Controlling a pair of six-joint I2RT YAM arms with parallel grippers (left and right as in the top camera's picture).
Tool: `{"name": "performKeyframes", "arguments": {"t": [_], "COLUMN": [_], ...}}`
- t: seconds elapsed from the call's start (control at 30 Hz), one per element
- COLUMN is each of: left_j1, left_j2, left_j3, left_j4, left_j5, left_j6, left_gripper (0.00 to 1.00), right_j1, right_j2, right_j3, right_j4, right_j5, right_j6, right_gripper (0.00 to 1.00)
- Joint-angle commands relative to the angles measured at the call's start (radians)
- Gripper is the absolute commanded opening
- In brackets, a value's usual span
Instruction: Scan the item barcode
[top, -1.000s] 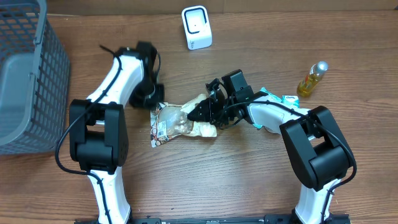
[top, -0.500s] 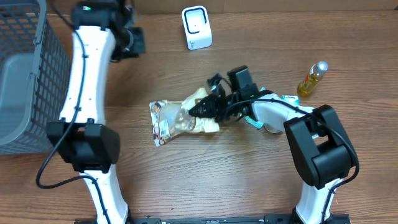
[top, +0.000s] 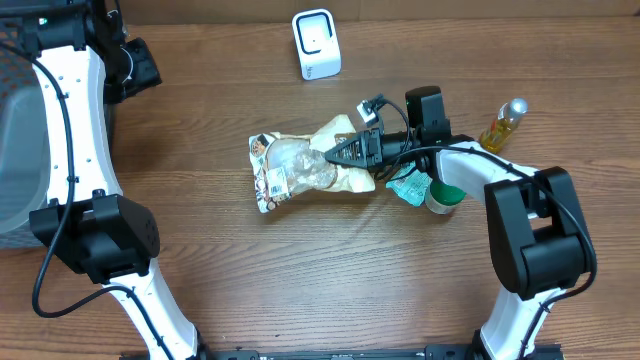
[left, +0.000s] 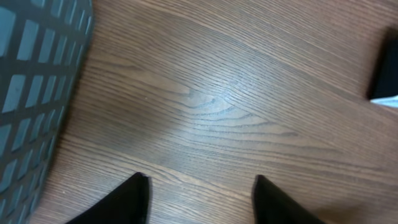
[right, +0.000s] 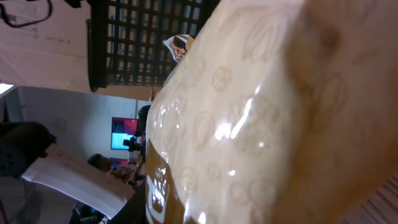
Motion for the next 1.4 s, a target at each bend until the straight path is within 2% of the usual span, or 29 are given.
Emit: {"name": "performKeyframes", "arguments": {"t": [0.0,0.07,0.1,0.43,0.53,0.73,0.87,0.9,1.03,1.17,1.37], "left_j1": [-0.007,-0.008,-0.01,-0.011,-0.011,-0.011,-0.011,-0.011,-0.011,-0.011,-0.011], "left_j2": [-0.002,-0.002,-0.002,-0.002,-0.002,-0.002,-0.002,-0.002,-0.002,-0.002,-0.002], "left_j3": [0.013,0.013,0.013,0.013,0.013,0.013,0.013,0.013,0.013,0.013,0.013], "left_j4": [0.0,0.0,0.0,0.0,0.0,0.0,0.0,0.0,0.0,0.0,0.0], "left_j5": [0.002,0.001,0.002,0.001,0.001,0.001,0.001,0.002,0.001,0.002,0.002], "left_j6": [-0.005,-0.005,-0.005,-0.005,-0.005,-0.005,-0.005,-0.005,-0.005,-0.005,-0.005], "left_gripper": [0.68,0.92,1.0,1.0,1.0,0.99,1.0,0.99,1.0,0.99,1.0], "right_j1": [-0.005,-0.005,-0.005,0.005,0.006,0.053,0.125,0.153,0.221,0.263,0.267], "right_j2": [-0.086,-0.09,-0.09,-0.09,-0.09,-0.089,-0.081,-0.074,-0.044,0.007,0.106], "right_j3": [0.099,0.151,0.179,0.36,0.423,0.476,0.476,0.476,0.476,0.476,0.476], "right_j4": [-0.01,-0.043,-0.059,-0.082,-0.129,-0.18,-0.173,-0.163,-0.115,-0.036,0.112], "right_j5": [-0.039,-0.039,-0.039,0.135,0.25,0.692,1.0,1.074,1.233,1.373,1.468], "right_j6": [-0.003,-0.004,-0.004,-0.01,-0.072,-0.336,-0.598,-0.705,-0.948,-1.062,-1.259], "right_gripper": [0.1,0.09,0.08,0.04,0.04,0.04,0.04,0.04,0.04,0.04,0.04]}}
